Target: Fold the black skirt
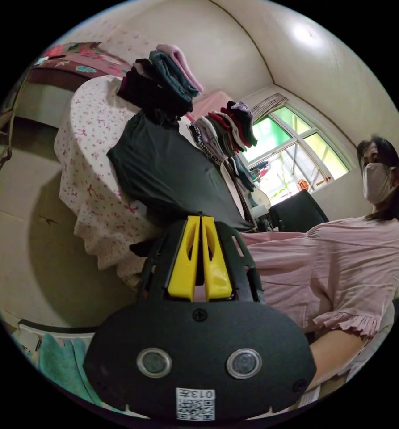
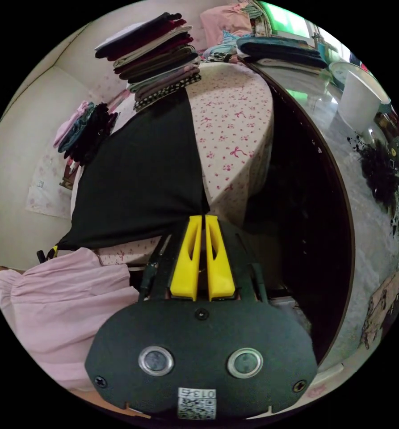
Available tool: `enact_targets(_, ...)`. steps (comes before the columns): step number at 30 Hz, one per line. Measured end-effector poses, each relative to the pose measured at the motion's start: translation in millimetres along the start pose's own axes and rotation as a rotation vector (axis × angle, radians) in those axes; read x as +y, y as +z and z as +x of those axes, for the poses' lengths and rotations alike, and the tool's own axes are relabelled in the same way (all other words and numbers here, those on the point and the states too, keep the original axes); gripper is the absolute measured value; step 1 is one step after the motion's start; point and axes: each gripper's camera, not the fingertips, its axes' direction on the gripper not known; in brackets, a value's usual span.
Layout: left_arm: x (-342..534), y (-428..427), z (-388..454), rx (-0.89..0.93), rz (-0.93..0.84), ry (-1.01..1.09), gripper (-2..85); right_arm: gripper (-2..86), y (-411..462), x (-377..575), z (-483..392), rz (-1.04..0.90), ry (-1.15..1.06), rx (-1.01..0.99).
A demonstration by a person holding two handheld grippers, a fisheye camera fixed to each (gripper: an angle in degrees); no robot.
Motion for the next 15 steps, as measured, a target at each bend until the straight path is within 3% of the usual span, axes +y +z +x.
enact_targets(9,-129,17,35,-0.11,-0.029,0.119,-0.2,1.3,4,-57,-18,0.153,-0.03,-0.1)
enact_targets(15,-229,71,10,-0.203,-0.146,0.035,-0.1,1.8,64,-125,-21,0.064,0.042,-0.085)
